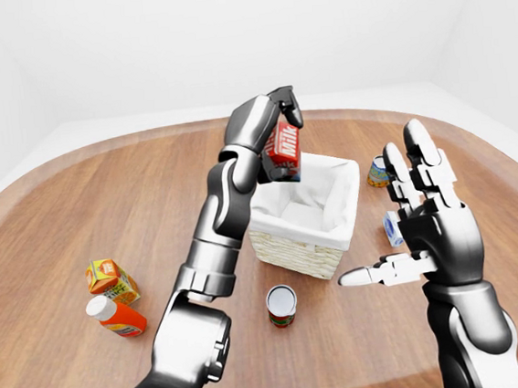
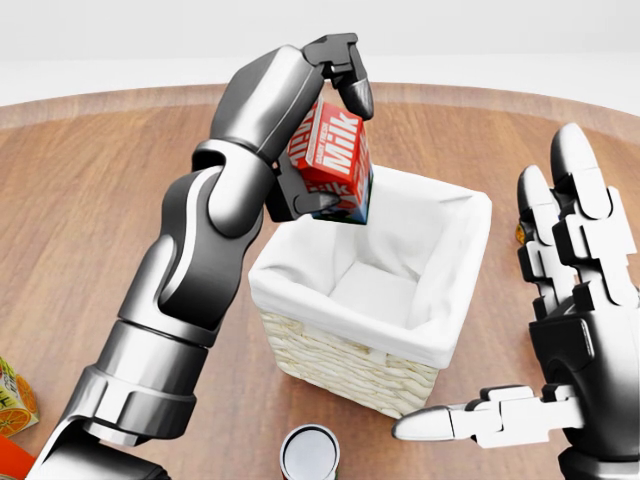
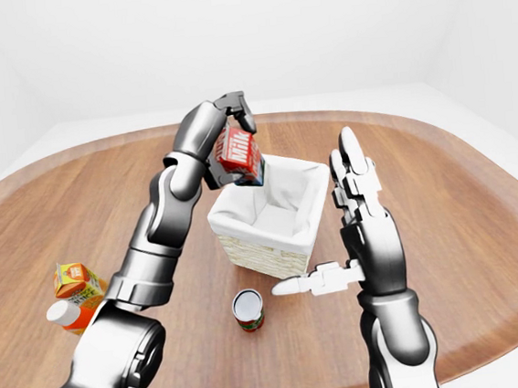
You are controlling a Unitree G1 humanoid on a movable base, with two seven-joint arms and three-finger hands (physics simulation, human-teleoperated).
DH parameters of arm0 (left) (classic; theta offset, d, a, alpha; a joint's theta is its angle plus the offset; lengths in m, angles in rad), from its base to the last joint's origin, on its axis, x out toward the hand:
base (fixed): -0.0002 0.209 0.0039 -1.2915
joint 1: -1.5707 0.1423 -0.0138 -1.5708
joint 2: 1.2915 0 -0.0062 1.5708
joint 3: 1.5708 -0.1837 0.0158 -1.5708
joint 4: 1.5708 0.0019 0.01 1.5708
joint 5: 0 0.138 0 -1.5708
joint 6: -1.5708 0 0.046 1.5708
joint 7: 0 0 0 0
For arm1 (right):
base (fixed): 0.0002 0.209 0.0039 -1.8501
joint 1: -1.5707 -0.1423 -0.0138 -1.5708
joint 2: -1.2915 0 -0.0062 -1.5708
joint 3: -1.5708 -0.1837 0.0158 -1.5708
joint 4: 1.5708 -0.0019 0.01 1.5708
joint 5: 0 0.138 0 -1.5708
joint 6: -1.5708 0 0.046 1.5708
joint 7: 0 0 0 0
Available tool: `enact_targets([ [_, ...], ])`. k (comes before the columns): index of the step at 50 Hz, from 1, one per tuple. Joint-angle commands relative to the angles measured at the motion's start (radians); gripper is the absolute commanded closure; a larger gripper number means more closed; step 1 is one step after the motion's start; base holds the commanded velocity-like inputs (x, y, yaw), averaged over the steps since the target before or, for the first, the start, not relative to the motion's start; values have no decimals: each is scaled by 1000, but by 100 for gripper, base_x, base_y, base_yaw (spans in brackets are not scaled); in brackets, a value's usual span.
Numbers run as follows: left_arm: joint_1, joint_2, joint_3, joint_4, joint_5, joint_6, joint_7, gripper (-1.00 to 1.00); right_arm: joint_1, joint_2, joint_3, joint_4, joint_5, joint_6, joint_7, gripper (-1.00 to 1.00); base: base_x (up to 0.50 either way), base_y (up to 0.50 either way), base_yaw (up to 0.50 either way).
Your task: Pick the milk and place it in the basket.
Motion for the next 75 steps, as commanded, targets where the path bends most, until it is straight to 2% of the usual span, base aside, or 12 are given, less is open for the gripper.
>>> enact_targets([
  [1,-77,-44,-3,88,3,-18,72,100,0,0,-3,-3,4,0,2,-100,0,0,0],
  [4,-100,-47,-2,139,0,-33,95,100,3,1,0,-1,2,0,2,-100,0,0,0],
  [7,-147,-48,0,238,-3,-59,135,100,4,1,2,-2,1,0,1,-100,0,0,0],
  [16,-186,-74,-10,355,3,-81,186,100,3,1,-4,-5,7,0,3,-100,0,0,0],
  [21,-211,-79,-8,421,1,-102,214,100,5,1,1,-9,5,0,3,-100,0,0,0],
  [29,-199,-110,-26,465,17,-121,254,100,6,1,1,-6,6,0,3,-100,0,0,0],
  [33,-202,-125,-27,487,26,-123,267,100,6,1,4,-2,4,0,3,-100,0,0,0],
  [35,-211,-126,-25,511,26,-130,278,100,9,2,6,-7,4,0,4,-100,0,0,0],
  [43,-227,-128,-18,572,12,-131,308,100,11,2,7,-12,5,0,4,-100,0,0,0],
  [54,-217,-139,-21,636,16,-131,361,100,14,2,12,-11,3,0,5,-100,0,0,0],
  [70,-203,-146,-19,767,28,-131,486,100,17,3,17,-10,3,0,5,-100,0,0,0],
  [75,-197,-146,-17,776,32,-131,491,100,18,2,18,-11,3,0,6,-100,0,0,0],
])
